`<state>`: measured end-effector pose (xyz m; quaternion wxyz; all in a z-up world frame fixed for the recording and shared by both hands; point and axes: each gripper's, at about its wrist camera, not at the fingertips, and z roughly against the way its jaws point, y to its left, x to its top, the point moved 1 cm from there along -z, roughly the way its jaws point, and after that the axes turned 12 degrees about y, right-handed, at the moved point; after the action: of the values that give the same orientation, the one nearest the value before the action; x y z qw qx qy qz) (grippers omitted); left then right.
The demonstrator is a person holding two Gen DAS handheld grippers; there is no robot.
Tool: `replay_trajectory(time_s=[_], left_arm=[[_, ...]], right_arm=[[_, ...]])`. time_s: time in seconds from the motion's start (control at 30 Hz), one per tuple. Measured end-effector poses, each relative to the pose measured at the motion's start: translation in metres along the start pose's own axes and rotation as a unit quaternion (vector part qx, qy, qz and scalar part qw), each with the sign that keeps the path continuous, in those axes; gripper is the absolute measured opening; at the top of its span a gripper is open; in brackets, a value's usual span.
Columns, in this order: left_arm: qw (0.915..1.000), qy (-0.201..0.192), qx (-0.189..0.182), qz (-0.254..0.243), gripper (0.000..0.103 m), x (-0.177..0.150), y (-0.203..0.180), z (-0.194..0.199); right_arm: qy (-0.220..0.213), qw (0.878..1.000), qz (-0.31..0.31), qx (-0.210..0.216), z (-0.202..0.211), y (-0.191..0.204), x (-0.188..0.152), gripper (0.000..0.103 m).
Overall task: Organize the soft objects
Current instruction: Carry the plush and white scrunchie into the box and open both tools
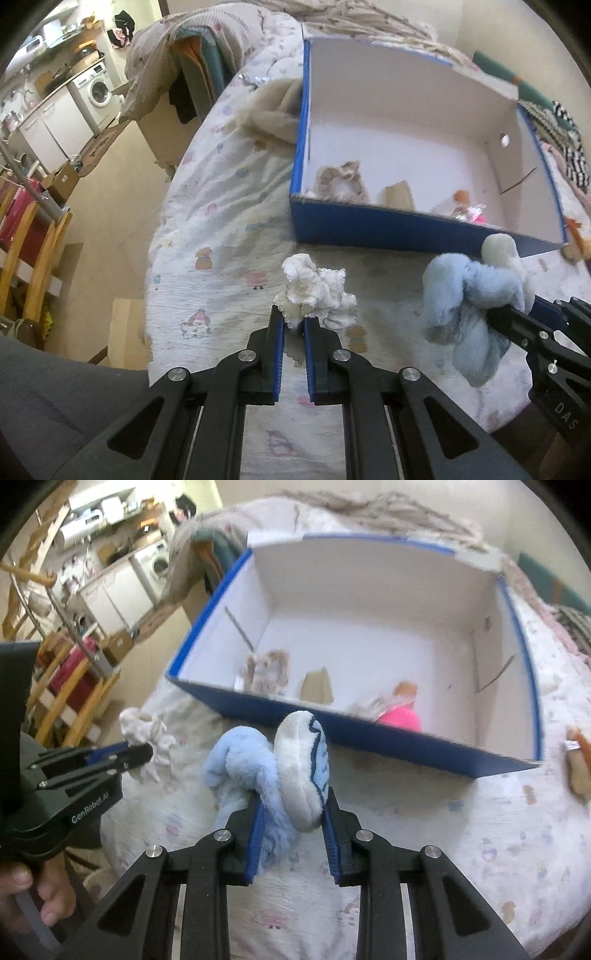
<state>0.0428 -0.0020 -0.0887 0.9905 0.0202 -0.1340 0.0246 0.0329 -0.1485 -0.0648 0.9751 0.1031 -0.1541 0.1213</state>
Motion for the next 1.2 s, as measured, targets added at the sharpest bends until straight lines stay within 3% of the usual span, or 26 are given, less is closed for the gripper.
replay_trajectory(time_s=[0.3,0.6,0.9,1.2], left_arm=[[0.9981,-0.059,-0.012,-0.012,0.009,0.012,-0.003,0.054],[0.9937,-0.109,-0.020,-0.017,0.009,0.054,-0.011,0.083],[0.9948,-0.096,-0.028,-0.021,0.009,0.103,-0.018,0.068],[0.9945,-0.087,-0.022,-0.054,0.009,0.149,-0.043,0.050]], right_arm=[[-0.087,0.995,-0.056,0.005,0.052,-0.022,0.009,0.030],[-0.104,0.992,-0.074,-0.006,0.067,-0.048,0.045,0.030],[-0.118,0.990,-0.079,-0.019,0.071,-0.068,0.090,0.030],[-0.088,0.993,-0.067,-0.034,0.038,-0.075,0.130,0.031]])
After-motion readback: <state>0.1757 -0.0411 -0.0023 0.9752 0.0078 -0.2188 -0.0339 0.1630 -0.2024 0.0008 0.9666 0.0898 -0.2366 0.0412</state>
